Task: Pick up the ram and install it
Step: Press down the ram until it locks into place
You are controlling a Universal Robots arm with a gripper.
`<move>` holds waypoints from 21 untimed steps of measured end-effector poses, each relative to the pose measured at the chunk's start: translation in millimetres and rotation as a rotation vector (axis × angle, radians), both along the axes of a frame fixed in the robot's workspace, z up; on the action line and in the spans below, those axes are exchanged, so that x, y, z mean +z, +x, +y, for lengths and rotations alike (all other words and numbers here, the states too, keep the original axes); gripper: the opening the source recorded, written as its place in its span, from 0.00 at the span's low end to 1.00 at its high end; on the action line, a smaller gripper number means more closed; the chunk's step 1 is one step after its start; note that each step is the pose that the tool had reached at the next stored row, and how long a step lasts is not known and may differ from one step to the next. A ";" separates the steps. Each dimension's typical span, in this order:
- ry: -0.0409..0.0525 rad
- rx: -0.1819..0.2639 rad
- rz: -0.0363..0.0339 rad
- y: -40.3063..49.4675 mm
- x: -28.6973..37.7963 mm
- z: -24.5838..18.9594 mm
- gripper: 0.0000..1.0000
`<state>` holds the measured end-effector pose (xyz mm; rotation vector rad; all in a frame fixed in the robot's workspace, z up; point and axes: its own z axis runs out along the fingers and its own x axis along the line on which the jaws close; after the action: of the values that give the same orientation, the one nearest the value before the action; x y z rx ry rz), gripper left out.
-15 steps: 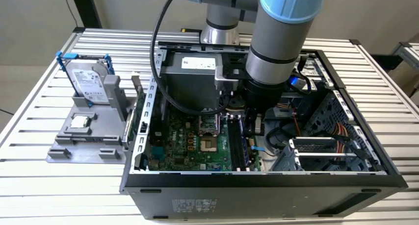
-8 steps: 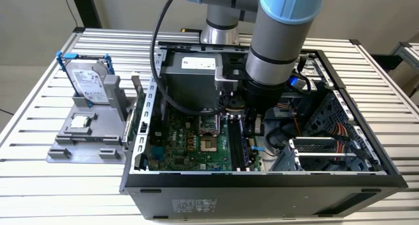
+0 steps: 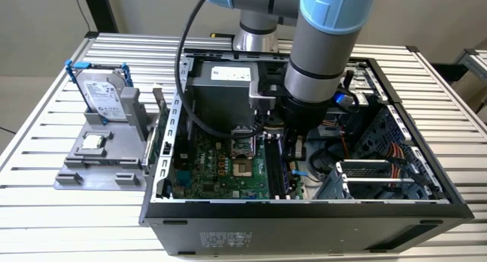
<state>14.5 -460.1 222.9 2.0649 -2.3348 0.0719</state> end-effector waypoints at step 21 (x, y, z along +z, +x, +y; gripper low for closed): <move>0.0013 0.000 0.0000 0.0 9.6 0.1 0.00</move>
<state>14.5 -460.0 232.5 2.0654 -2.3355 0.0704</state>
